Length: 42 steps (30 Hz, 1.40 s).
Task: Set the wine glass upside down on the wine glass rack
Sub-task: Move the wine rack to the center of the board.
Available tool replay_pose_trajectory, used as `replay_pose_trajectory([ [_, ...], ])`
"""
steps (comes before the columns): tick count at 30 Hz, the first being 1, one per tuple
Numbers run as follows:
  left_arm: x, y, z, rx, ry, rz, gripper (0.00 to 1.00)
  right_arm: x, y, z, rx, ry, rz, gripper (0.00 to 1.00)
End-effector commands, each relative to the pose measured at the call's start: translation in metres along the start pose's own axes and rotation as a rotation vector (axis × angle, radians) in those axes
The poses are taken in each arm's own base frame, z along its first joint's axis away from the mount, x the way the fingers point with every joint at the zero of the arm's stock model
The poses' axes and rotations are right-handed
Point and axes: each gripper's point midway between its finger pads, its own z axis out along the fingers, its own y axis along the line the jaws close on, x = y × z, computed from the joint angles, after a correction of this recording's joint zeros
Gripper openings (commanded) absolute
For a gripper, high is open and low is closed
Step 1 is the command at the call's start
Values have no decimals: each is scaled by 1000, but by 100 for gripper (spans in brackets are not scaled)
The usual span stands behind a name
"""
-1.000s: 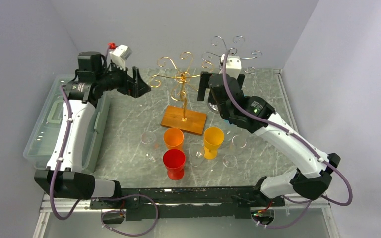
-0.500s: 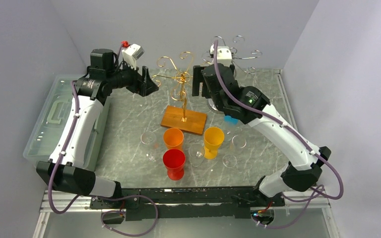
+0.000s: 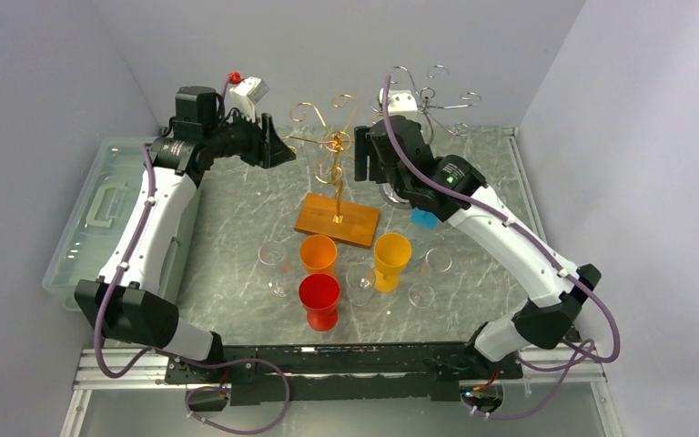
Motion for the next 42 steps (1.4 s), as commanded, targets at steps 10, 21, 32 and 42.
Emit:
replay_pose_trajectory([
  [10,-27,-5,-24,-104,-88,38,24,10,30,28,-79,37,-11,67],
  [21,-54,3,-50,-235,-142,143,22,10,66,44,-144,62,-34,61],
  [32,-55,10,-53,-282,-143,166,68,-8,45,21,-74,-8,-27,79],
  [42,-51,-11,-81,-277,-87,172,99,-5,-1,-37,-30,1,4,91],
])
